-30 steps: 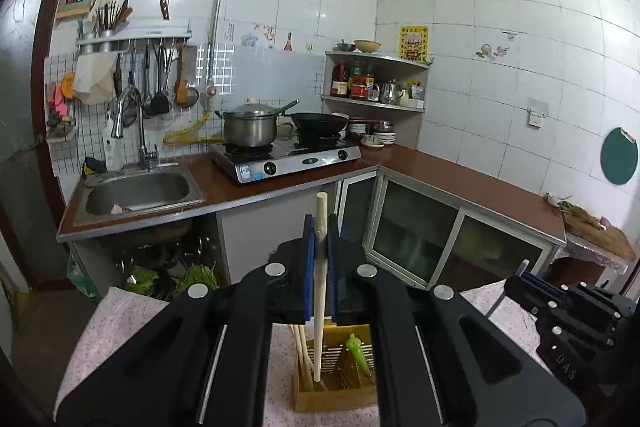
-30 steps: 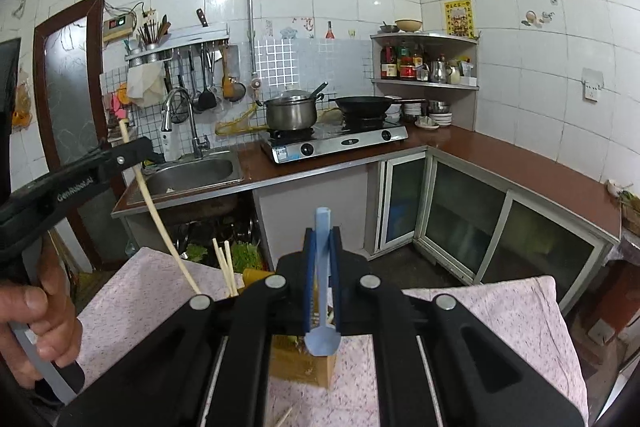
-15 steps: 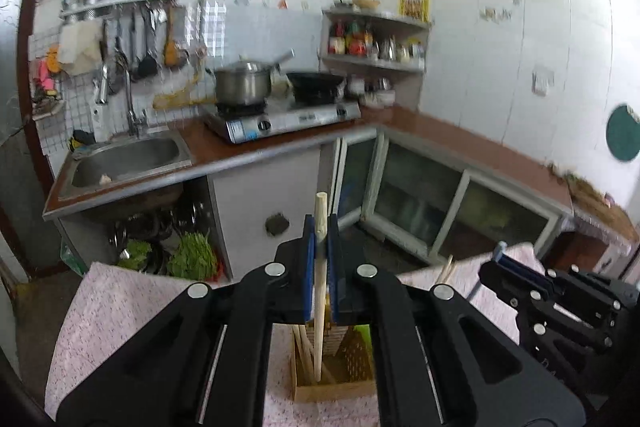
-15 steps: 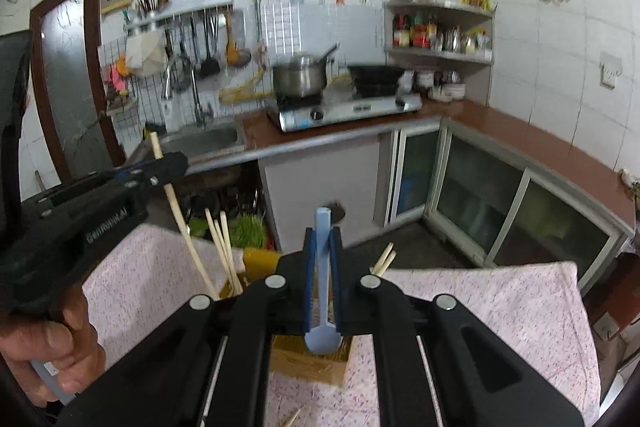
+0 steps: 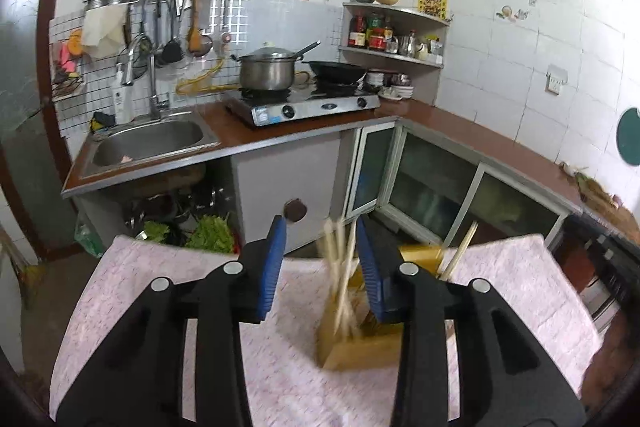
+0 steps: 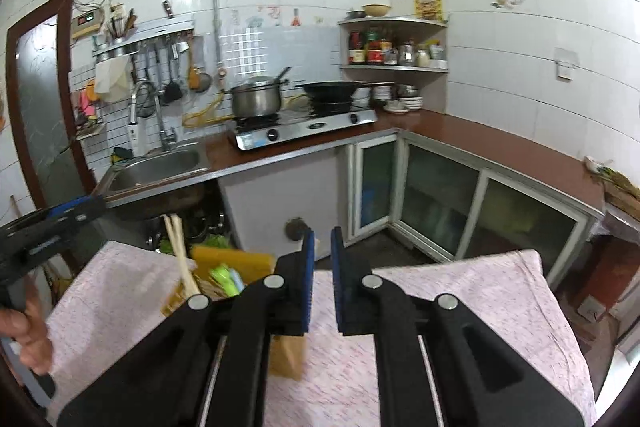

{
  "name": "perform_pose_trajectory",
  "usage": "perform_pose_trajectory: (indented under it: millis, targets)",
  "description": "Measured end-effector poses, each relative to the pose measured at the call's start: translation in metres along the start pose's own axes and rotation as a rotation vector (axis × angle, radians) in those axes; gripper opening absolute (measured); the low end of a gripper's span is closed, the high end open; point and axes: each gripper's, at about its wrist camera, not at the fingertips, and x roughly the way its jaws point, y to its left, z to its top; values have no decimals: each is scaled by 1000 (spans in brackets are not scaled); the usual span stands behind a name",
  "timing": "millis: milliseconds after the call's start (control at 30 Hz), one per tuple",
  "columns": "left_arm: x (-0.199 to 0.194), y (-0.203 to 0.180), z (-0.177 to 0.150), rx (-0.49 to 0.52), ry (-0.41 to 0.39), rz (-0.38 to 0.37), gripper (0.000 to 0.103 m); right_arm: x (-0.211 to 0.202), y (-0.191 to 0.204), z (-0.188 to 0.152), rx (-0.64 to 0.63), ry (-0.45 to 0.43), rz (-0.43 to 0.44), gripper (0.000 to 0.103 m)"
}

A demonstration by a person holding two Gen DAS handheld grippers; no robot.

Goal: Organize utensils
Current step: 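Withdraw both tools toward the last chopstick and dark-handled spoon on the cloth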

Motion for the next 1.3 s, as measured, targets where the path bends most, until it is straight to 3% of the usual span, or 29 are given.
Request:
perform_pose_trajectory:
  millis: [100, 167, 200, 233, 300, 400, 567, 767, 900, 1033, 1300]
  targets:
    - [-14, 12, -47, -2, 35, -7, 36, -27, -23, -39, 15, -5, -32, 11]
    - [-29, 20, -81, -3, 31, 16, 38, -44, -33, -64, 24, -9, -36, 24]
    - [-38, 26, -104, -18, 32, 34, 41, -55, -40, -83, 48, -6, -45, 36]
    - [-43, 30, -119, -28, 36, 47, 45, -61, -45, -96, 67, -1, -43, 38]
    - [-53, 37, -153, -55, 52, 92, 51, -76, -51, -125, 95, 11, -25, 38]
    - [-60, 41, -194, -69, 100, 113, 51, -88, -52, -165, 117, 51, -21, 39]
    - [-63, 42, -239, -79, 192, 98, 51, -90, -49, -213, 68, 81, -105, 39]
    - [-71, 32, -264, -61, 235, 78, 51, -97, -39, -231, 37, 81, -109, 39]
    - [-72, 22, -271, -51, 246, 58, 51, -102, -31, -245, 5, 50, -160, 39]
    - [-73, 14, -272, -27, 245, 46, 51, -109, -23, -249, -23, 46, -139, 39]
    - [-59, 7, -261, -67, 312, 8, 51, -95, -25, -243, 14, 120, -128, 39]
